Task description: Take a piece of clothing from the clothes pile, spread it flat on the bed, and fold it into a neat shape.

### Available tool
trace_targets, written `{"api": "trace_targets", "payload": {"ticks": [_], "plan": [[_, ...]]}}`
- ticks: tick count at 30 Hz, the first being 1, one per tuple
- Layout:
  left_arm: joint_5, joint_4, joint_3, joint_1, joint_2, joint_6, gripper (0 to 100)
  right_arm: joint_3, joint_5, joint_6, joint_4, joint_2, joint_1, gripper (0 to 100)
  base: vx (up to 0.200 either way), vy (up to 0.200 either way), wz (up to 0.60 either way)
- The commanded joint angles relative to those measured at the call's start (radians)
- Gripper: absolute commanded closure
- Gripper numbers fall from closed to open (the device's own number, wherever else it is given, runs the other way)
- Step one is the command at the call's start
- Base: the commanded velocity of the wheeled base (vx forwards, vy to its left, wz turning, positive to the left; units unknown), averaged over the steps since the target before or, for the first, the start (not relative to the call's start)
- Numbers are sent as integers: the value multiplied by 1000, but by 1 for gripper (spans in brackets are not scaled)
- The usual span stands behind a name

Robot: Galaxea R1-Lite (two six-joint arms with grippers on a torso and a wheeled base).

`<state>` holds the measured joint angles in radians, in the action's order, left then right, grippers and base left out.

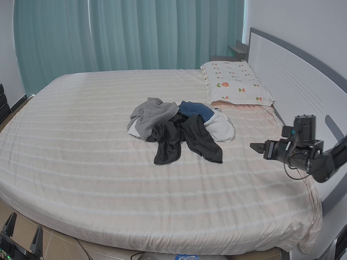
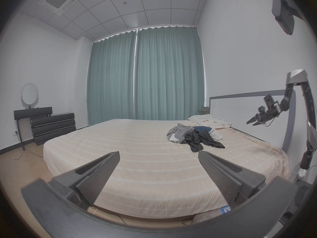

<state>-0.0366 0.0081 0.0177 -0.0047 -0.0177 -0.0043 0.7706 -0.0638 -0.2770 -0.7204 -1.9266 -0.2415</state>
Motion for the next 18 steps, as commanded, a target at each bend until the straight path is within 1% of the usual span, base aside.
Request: {"api": "trace_targets", "payload": {"ticks": [1,3,5,11,12,13,18], "plan": [[0,0,-18,0,18,0,0,403,-94,-137,-30,-529,-62,0,0,0,0],[0,0,-18,0,18,0,0,421,-94,-143,-24,-545,-62,0,0,0,0],[0,1,-18,0,18,0,0,486,-94,-157,1,-585,-62,0,0,0,0],[0,0,-18,0,18,0,0,526,-96,-172,21,-618,-68,0,0,0,0],[0,0,-18,0,18,0,0,564,-99,-222,35,-626,-85,0,0,0,0],[0,1,-18,0,18,0,0,581,-99,-237,42,-631,-90,0,0,0,0],[0,0,-18,0,18,0,0,653,-125,-261,90,-650,-113,0,0,0,0]]}}
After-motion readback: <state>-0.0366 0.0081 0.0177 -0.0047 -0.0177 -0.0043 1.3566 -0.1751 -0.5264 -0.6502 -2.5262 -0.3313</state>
